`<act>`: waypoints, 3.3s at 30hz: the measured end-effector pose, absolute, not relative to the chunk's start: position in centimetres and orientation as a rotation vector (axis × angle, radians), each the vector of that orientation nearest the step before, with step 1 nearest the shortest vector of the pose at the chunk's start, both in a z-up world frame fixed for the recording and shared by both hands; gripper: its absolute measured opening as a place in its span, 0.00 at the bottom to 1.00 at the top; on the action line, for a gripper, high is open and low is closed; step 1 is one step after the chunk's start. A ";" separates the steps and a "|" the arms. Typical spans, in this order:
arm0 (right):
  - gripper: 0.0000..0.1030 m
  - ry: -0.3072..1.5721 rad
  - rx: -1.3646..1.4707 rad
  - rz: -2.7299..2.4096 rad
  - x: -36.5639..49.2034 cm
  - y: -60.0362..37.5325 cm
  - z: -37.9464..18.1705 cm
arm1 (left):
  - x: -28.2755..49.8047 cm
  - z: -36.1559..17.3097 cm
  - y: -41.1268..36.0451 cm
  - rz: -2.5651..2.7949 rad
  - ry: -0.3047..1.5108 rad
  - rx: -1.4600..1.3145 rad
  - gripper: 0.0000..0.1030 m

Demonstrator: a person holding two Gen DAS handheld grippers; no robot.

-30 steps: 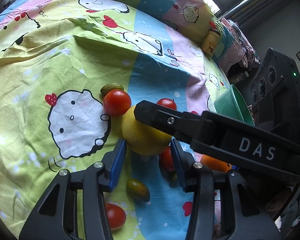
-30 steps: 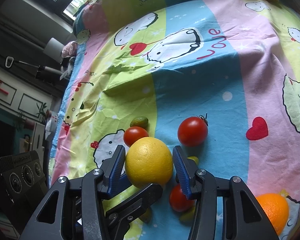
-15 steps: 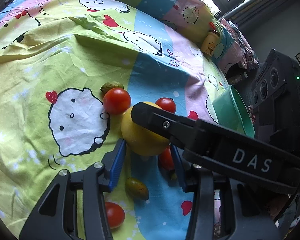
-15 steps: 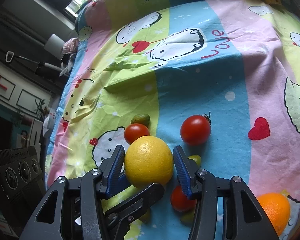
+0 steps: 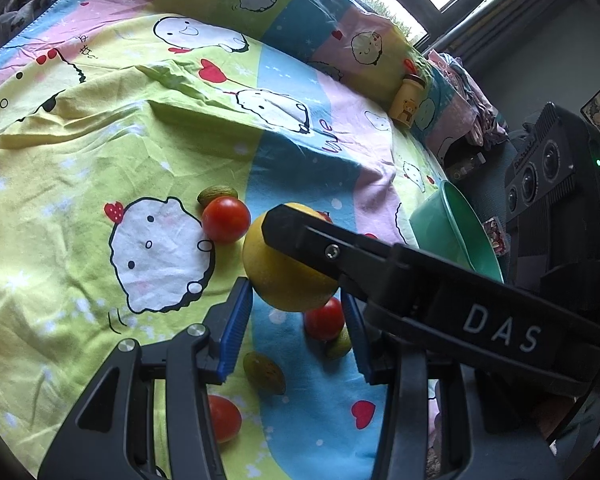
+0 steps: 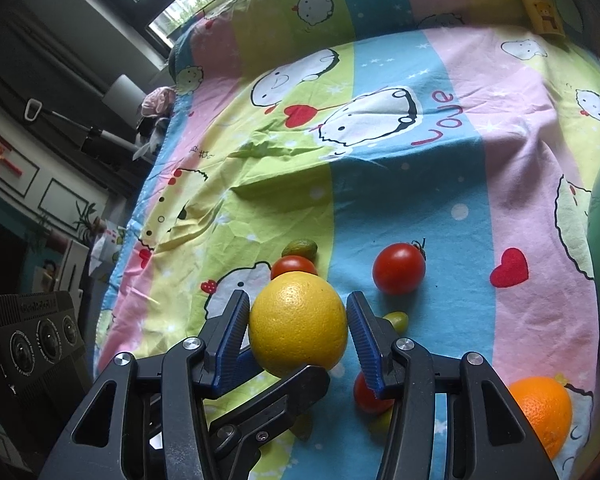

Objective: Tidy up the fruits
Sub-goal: 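Carry the grapefruit with the right tool over the green basin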

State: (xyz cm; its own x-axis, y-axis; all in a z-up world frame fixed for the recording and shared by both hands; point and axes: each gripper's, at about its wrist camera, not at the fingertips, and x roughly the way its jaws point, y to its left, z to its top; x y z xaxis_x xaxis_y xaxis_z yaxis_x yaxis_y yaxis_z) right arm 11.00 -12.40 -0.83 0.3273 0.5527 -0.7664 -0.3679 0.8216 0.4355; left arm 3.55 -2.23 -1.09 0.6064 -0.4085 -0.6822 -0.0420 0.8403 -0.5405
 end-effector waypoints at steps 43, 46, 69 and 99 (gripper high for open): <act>0.51 0.856 0.219 0.639 7.8 -14.9 4.4 | 1.7 3.7 -4.2 -0.264 0.728 -0.442 0.43; 0.51 0.838 0.222 0.630 7.7 -15.5 4.8 | 2.0 4.1 -4.7 -0.280 0.719 -0.429 0.43; 0.51 0.744 0.305 0.527 7.5 -21.4 7.0 | 4.2 6.3 -9.7 -0.401 0.700 -0.324 0.43; 0.51 0.714 0.452 0.307 7.8 -30.1 7.2 | 7.4 6.9 -17.7 -0.605 0.765 -0.221 0.43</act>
